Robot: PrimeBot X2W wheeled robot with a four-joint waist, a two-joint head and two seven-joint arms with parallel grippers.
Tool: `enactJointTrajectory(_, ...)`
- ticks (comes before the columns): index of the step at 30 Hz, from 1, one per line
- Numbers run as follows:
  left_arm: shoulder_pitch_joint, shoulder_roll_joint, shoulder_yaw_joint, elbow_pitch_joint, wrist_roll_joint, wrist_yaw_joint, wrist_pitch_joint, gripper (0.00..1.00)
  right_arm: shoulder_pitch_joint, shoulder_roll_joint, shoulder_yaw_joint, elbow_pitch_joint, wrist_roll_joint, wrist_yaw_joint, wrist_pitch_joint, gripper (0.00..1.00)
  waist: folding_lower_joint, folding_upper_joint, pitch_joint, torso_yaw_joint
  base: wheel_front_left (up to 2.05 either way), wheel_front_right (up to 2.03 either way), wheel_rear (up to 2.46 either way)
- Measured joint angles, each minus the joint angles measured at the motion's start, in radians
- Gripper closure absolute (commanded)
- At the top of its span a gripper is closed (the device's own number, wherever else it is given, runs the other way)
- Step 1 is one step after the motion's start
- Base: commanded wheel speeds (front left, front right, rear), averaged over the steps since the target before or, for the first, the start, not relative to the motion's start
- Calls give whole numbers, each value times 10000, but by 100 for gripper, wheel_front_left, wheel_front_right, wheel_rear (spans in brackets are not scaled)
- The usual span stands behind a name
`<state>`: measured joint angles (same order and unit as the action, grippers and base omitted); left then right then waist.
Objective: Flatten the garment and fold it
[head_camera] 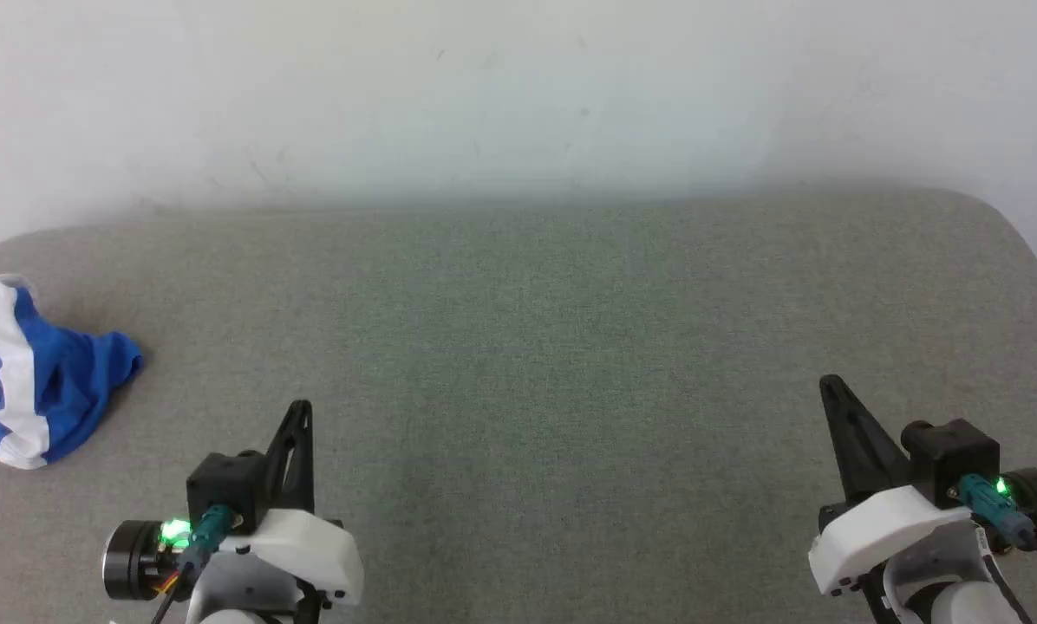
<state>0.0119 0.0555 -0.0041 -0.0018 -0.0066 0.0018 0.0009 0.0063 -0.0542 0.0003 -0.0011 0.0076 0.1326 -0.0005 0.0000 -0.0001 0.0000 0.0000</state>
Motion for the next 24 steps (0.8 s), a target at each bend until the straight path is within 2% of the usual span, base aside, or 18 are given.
enactJointTrajectory(18, 0, 0, 0, 0, -2, 0, 0, 100, 0, 0, 0, 0, 0, 0, 0, 100, 0, 0, 0, 0, 0, 0, 0)
enactJointTrajectory(19, 3, 2, -4, 0, -2, 0, 0, 0, 1, -2, 0, 0, 4, 2, 0, 0, 0, 0, 0, 0, 0, 0, 0)
enactJointTrajectory(24, 8, 4, -12, 0, -2, 4, -6, 0, 1, -10, -10, -6, 19, 2, -8, 0, 0, 0, 7, -1, 0, 0, 0)
